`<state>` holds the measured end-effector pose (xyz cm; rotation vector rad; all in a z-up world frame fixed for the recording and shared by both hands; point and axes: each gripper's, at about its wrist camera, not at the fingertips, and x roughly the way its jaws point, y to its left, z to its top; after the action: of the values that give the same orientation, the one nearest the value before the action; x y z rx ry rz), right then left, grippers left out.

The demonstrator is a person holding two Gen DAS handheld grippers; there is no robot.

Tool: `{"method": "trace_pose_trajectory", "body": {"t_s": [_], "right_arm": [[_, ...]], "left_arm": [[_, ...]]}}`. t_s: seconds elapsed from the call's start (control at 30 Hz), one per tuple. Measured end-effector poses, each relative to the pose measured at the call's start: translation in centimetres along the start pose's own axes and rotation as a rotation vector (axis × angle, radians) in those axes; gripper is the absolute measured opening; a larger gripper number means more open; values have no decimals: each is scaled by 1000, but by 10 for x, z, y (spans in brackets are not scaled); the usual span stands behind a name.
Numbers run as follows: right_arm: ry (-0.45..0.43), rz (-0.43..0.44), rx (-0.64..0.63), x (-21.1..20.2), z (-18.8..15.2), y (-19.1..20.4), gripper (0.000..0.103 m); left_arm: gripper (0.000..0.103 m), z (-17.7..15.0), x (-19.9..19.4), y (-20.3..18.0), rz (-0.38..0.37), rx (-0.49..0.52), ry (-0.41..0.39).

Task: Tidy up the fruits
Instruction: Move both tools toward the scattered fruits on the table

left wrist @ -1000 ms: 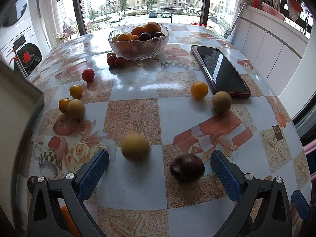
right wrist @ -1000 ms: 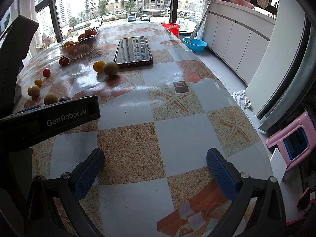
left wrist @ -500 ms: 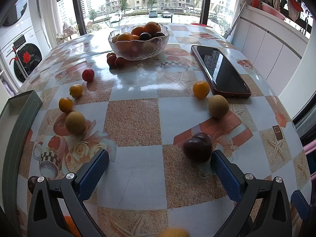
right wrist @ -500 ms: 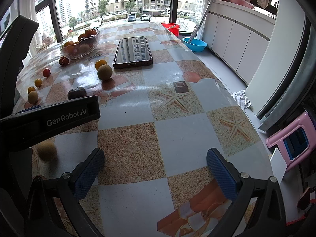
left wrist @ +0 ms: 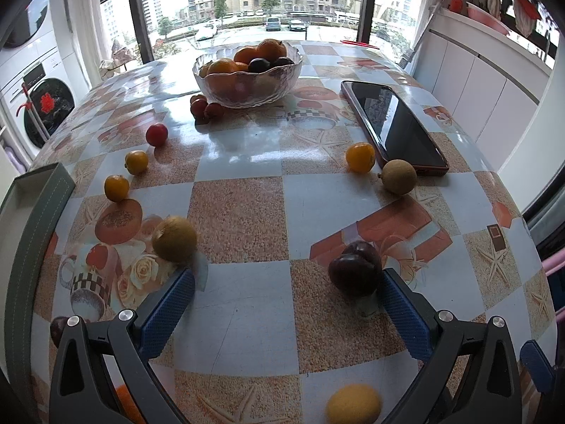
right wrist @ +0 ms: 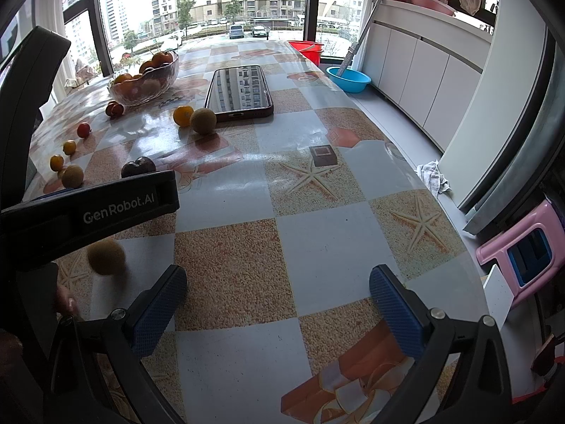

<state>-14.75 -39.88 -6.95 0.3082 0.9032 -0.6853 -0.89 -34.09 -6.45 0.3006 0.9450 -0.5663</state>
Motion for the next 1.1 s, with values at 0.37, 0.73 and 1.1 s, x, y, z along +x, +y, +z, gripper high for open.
{"method": "trace_pose_trajectory", "body": {"t_s": [0.37, 0.73, 1.1], "right_arm": [[1, 1, 1, 0, 0, 0, 103], [36, 142, -32, -17, -3, 19, 103], [70, 258, -179, 7, 22, 94, 95]], "left_arm": [[103, -31, -86, 94, -11, 38, -123], [103, -93, -81, 146, -84, -21, -99], [103, -88, -85, 155, -25, -35, -77]]}}
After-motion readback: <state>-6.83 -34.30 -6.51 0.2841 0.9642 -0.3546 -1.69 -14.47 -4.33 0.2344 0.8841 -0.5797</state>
